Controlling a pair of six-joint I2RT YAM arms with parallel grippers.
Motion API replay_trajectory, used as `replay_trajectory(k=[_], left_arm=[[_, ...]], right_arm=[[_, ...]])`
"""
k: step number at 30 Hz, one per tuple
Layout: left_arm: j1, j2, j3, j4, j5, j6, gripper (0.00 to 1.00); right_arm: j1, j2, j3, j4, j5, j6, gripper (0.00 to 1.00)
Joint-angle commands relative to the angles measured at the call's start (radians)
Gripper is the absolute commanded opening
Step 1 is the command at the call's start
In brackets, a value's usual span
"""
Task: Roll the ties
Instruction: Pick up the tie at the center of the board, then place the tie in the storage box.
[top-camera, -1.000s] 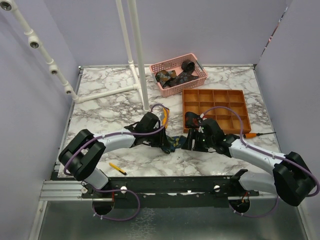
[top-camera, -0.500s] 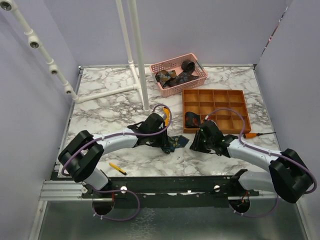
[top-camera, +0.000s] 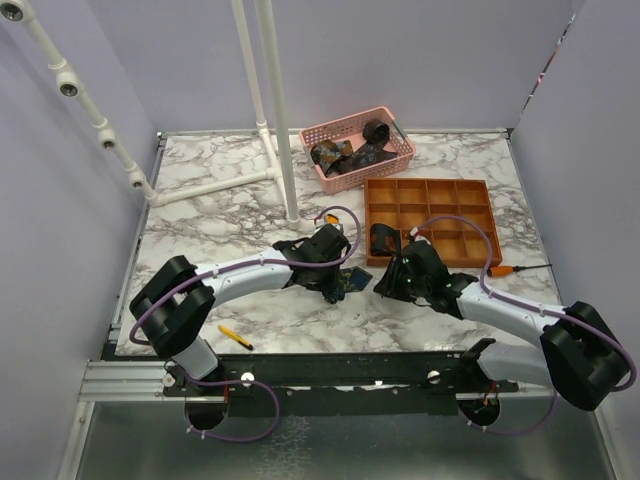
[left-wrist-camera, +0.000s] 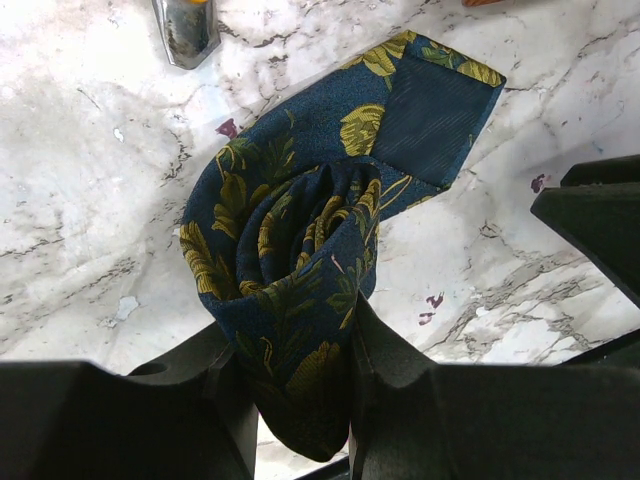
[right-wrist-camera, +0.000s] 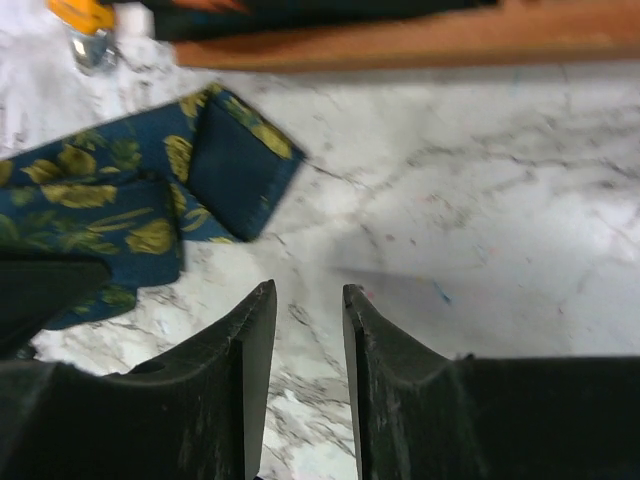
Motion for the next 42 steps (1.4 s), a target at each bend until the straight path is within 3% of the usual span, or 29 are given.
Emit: replay_trajectory(k=[1,8,15,19,24,34,39,42], left_arm=[[-0.019,0.036,0.009,-0.076,-0.056,0.01,0.0],[-0.06,0.062,0.069,-0.146,-0.141,0.006,0.0],[-0.128,0.004,0.231,-0.368,-0.4,-0.014,0.0],[-0.15,-0.023,0.3,-0.444,-0.465,-0.038,0.0],[-0.206,-0.024,0.393,-0.53,-0.532,-0.07,0.0],[-0.372,0.035,0.692,-0.703,-0.624,-0.112,0.0],[-0.431,0.054,0.814,-0.758,-0.672,-0.112,0.0],[-0.44,0.056,0.85,-0.755,-0.672,-0.097,0.0]], right_arm=[[0.003,0.067,0.094,0.08,-0.025,-0.045,0.37],[0.027,0.182,0.188,0.091,-0.004,-0.058,0.33],[0.024,-0.139,0.118,-0.215,0.281,0.012,0.32],[0.018,-0.281,0.129,-0.364,0.389,0.022,0.4],[0.003,-0.329,0.174,-0.459,0.46,0.034,0.49],[-0.121,-0.269,0.264,-0.452,0.548,-0.012,0.64],[-0.311,-0.126,0.275,-0.346,0.405,-0.095,0.66],[-0.337,-0.026,0.283,-0.289,0.374,-0.139,0.66]])
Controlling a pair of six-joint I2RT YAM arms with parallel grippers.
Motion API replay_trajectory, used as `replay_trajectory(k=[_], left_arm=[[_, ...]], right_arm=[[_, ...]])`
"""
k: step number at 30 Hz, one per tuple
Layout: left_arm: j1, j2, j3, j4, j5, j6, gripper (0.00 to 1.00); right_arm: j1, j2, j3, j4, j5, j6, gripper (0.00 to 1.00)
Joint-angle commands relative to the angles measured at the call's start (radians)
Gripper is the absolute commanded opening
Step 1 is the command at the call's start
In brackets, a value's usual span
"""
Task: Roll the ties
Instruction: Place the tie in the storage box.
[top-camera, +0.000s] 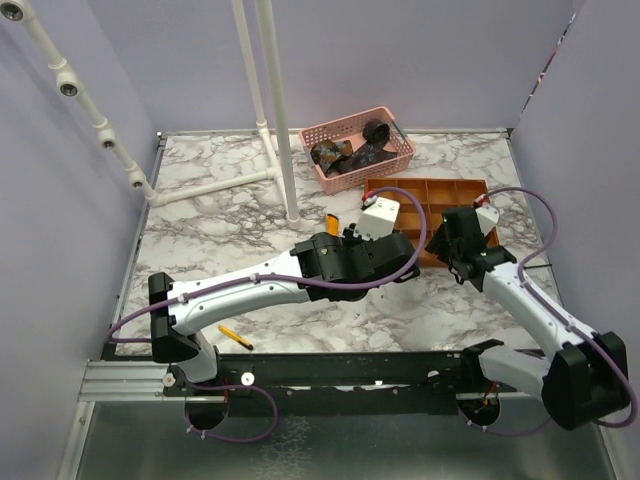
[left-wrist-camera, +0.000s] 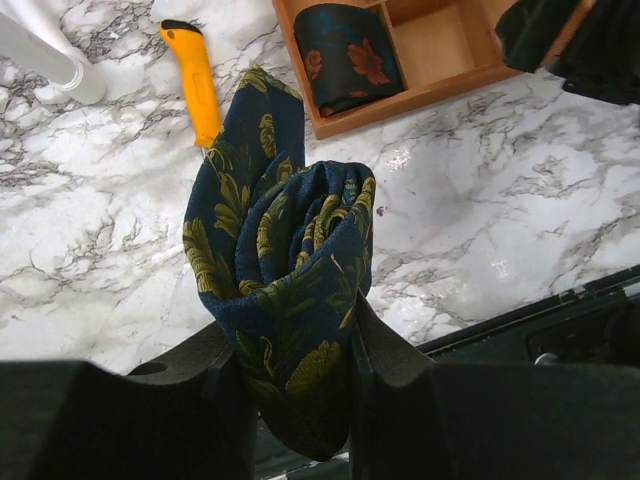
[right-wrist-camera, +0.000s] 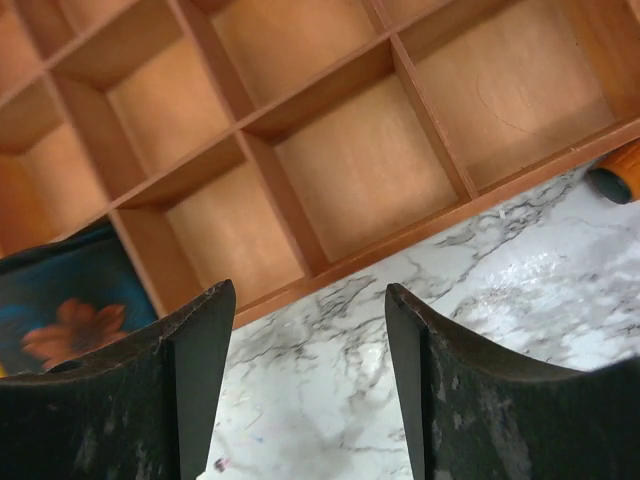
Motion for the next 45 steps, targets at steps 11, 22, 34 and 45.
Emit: replay_trajectory(k=[11,22,34,45], left_arm=[[-0.022,0.088,0.228,0.007,0.022,0.1,0.0],[-0.022,0.198,0.311,0.047,0.076,0.137,0.0],[0.075,0.281,0.275,0.268,0.233,0.117,0.0],[0.272,0.082,-0.306,0.83,0.488,-0.259,0.0]], right_arm=[[-0.04,0.206,-0.099,0.202,-0.271,-0.054,0.54],[0.1,0.065,-0.265,0.232,-0.375,0.117,0.49],[0.101,-0.5,-0.074,-0.334,0.037,0.279,0.63],[0.101,-0.611,0.058,-0.428,0.129,0.258,0.63]])
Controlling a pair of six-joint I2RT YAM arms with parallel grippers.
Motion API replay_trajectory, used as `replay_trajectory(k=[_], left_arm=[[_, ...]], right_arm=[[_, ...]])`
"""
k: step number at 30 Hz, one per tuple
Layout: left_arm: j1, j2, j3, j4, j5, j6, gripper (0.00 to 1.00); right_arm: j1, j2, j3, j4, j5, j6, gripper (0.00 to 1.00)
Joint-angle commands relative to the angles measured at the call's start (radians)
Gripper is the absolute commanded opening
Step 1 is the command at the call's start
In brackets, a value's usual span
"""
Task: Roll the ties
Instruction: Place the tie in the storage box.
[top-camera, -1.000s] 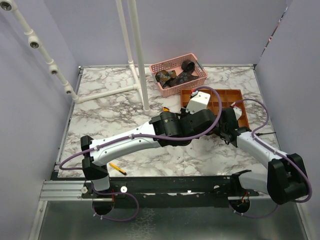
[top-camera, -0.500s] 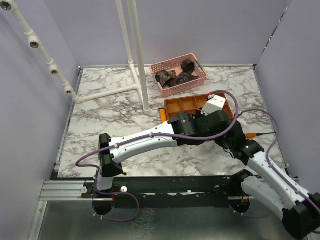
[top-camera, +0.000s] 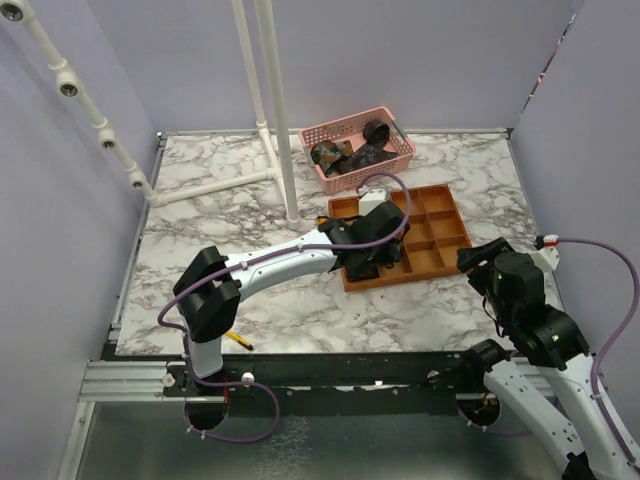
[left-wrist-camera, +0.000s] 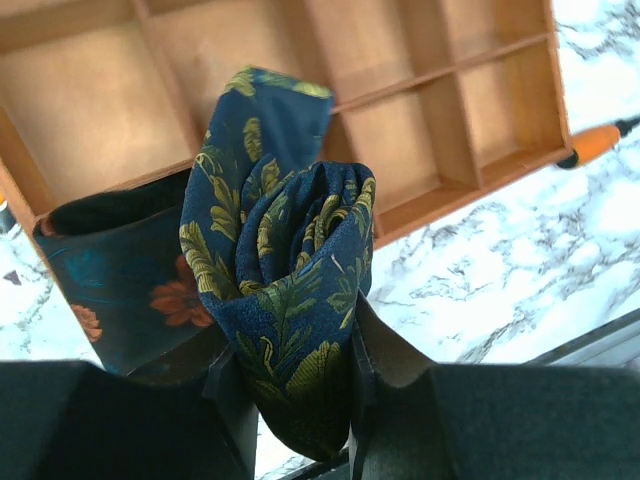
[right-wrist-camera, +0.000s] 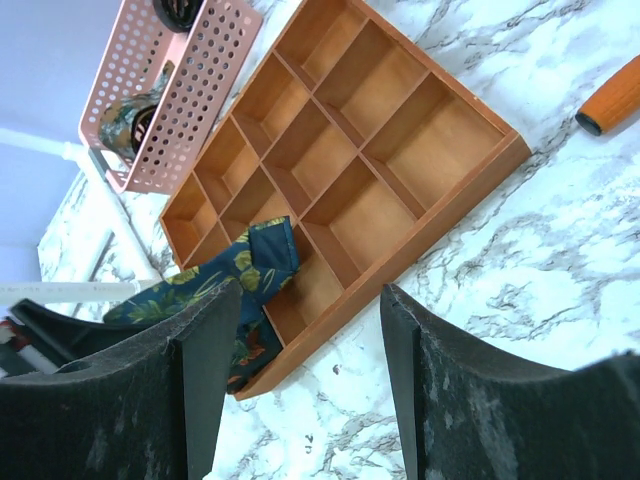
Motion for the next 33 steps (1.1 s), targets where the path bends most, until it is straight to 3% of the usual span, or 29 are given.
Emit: replay_trajectory(k=[1,5,16,27,33], left_arm=[[0.055,-0.144,-0.197,0.345,0.152,-0.213,0.0],[0.064,-0.186,-0.283,0.477,0.18,-0.259,0.0],[0.061,-0.235,-0.33,0.664,0.257,-0.341,0.0],[0.101,-0.136,-0.443,0.646,0.301,-0.389,0.0],[0.103,-0.081,-0.394,0.486,0.296,-0.354,0.0]], right_arm=[[0.0,-0.005,0.011,-0.073,0.049,-0.003,0.63],[0.0,-0.017,-0.017,-0.052,0.028,-0.01,0.63],[0.001,-0.021,-0.076,-0.014,-0.035,-0.009,0.63],[0.0,-0.037,-0.052,-0.036,-0.017,-0.022,0.63],[0.001,-0.047,-0.051,-0.041,-0.022,-0.019,0.63]])
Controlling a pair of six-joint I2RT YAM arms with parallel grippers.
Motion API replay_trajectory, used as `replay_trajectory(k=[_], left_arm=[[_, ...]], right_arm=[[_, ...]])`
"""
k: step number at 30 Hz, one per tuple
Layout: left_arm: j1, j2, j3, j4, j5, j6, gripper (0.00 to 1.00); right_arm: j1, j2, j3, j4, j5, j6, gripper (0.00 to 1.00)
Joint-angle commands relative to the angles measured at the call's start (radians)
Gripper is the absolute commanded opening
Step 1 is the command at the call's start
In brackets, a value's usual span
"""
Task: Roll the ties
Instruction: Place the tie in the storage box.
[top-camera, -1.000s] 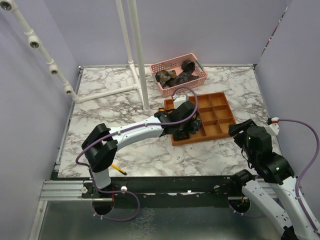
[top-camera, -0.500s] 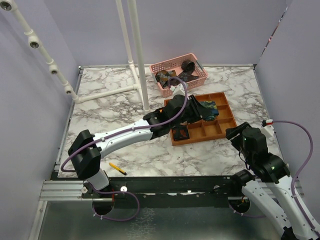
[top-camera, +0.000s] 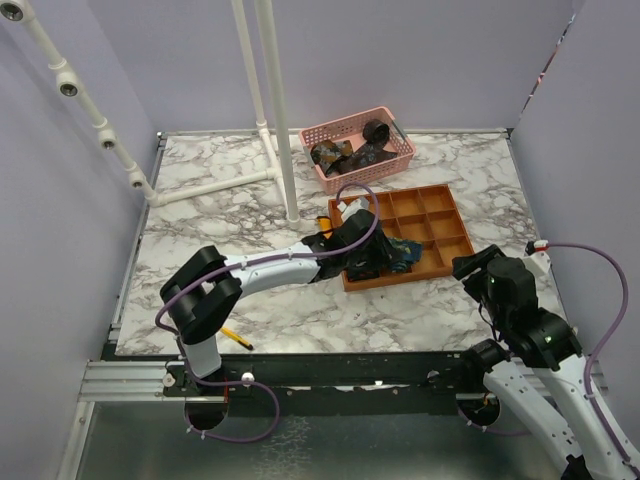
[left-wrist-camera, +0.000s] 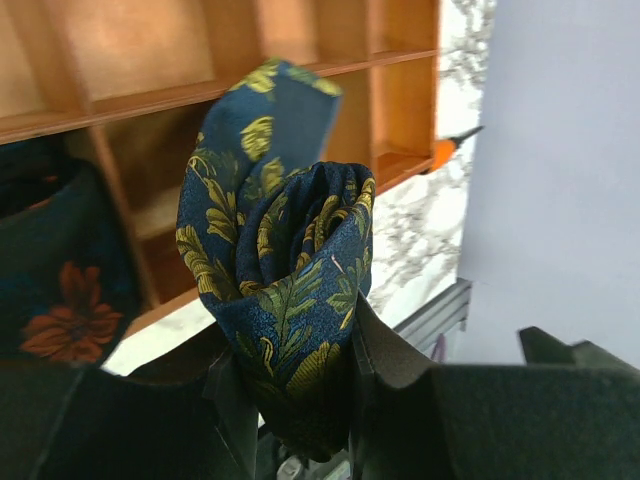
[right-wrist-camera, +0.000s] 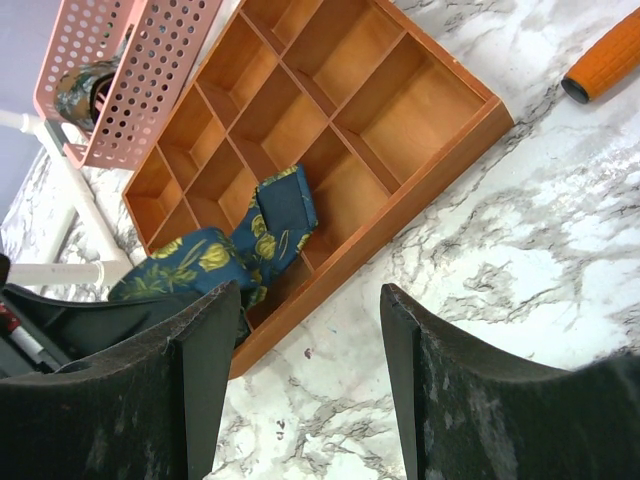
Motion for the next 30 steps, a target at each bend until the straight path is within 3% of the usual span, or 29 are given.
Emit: replay_trajectory(k=[1,18,21,27,30], left_arm=[[0.003,0.026,0.056,-0.148,0.008,0.026,0.0],[-0.008,0.293,0.512,-0.834,-0.263,0.214,0.0],[-0.014,0.357,0.63,-0.967,-0.301,0.182,0.0],[-0.058,0.606,1.042,-1.378,-0.396,0.121,0.0],[-0.077,0.639,1.103,-1.418,-0.42,0.069,0.0]], right_arm=[[0.0,-0.015,0.017,-0.022,0.002,-0.006,0.63],[0.0,-0.028,0.008,-0.015,0.001,-0.01,0.63],[0.001,-0.037,0.001,-0.01,0.001,-0.011,0.63],[0.0,-0.036,-0.006,0.003,-0.003,-0.022,0.63],[0.0,-0.033,0.001,-0.001,-0.004,-0.024,0.63]])
